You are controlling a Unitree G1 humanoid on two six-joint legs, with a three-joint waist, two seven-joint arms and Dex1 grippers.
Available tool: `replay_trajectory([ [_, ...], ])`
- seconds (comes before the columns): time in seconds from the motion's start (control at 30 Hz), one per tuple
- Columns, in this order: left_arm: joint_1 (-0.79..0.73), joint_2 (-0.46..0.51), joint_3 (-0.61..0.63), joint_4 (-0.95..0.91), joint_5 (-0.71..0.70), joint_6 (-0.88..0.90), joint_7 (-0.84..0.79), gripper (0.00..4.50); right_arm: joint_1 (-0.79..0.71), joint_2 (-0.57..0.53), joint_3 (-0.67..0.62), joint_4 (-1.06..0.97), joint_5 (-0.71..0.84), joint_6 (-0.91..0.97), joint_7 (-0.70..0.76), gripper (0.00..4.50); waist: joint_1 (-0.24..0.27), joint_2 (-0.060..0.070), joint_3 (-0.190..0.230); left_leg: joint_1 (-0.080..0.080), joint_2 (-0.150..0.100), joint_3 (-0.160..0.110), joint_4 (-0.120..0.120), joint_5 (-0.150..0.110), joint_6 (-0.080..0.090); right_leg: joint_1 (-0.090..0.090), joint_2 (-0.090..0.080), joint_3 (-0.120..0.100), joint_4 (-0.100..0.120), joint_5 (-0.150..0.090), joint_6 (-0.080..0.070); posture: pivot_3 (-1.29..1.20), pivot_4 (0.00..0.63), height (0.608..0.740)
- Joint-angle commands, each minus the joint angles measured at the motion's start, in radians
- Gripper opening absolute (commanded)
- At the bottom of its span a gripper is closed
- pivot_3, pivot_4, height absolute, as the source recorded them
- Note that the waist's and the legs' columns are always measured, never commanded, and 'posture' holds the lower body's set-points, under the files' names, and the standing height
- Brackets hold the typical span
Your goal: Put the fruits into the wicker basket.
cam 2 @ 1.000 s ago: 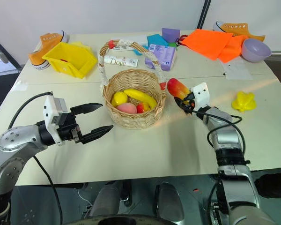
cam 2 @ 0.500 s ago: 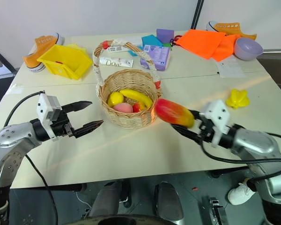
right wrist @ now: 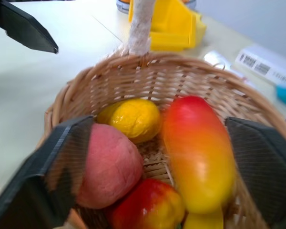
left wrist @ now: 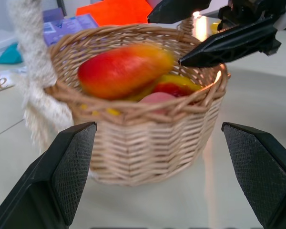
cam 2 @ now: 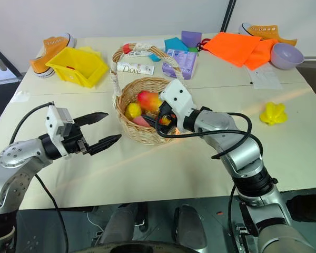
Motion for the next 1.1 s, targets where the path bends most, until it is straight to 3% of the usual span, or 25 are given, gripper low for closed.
replay_trajectory([
  [0.03,-0.021,-0.019,-0.019,-0.058,-0.04,0.016,0.01,4.5,0.11,-0.06,-0.205,-0.182,0.174,-0.013,0.109,4.46,0.005,0.0,0.0,0.0,0.0,0.0,0.0,0.0,0.0,0.0,0.0,0.0,0.0,0.0,0.0,0.0,0.15,0.723],
  [0.2,-0.096,-0.067,-0.112,-0.08,-0.053,0.039,0.011,4.5,0.354,-0.161,-0.568,-0.244,0.41,0.077,0.167,4.46,0.017,-0.001,0.0,0.002,0.0,-0.001,0.001,-0.001,0.002,0.004,0.0,0.0,-0.001,0.0,0.0,0.0,0.15,0.723],
  [0.3,-0.159,-0.103,-0.18,-0.077,-0.045,0.047,0.01,4.5,0.464,-0.186,-0.72,-0.143,0.332,0.058,0.099,4.46,0.02,-0.001,0.0,0.003,0.0,-0.001,0.001,-0.001,0.002,0.005,0.0,0.0,-0.001,0.0,0.0,0.0,0.15,0.723],
  [0.43,-0.233,-0.151,-0.264,-0.063,-0.022,0.041,-0.005,4.5,0.528,-0.177,-0.806,0.066,0.18,-0.033,-0.014,4.46,0.021,-0.001,0.0,0.003,0.0,0.0,0.001,-0.001,0.002,0.004,0.001,0.0,-0.001,0.0,0.0,0.0,0.15,0.723],
  [0.67,-0.27,-0.211,-0.328,-0.034,0.008,0.02,-0.011,4.5,0.512,-0.149,-0.709,0.316,-0.121,-0.254,-0.233,4.46,0.018,0.001,-0.001,0.003,0.0,0.0,0.001,0.003,-0.004,0.003,0.002,0.001,-0.001,0.0,0.001,0.0,0.15,0.723],
  [1.1,-0.203,-0.207,-0.314,-0.024,0.049,-0.044,-0.041,4.5,0.199,-0.114,-0.589,0.817,-0.229,-0.423,-0.323,4.46,0.016,0.001,-0.001,0.003,0.0,0.001,0.001,0.004,-0.005,0.003,0.003,0.001,0.0,0.0,0.001,0.0,0.15,0.723],
])
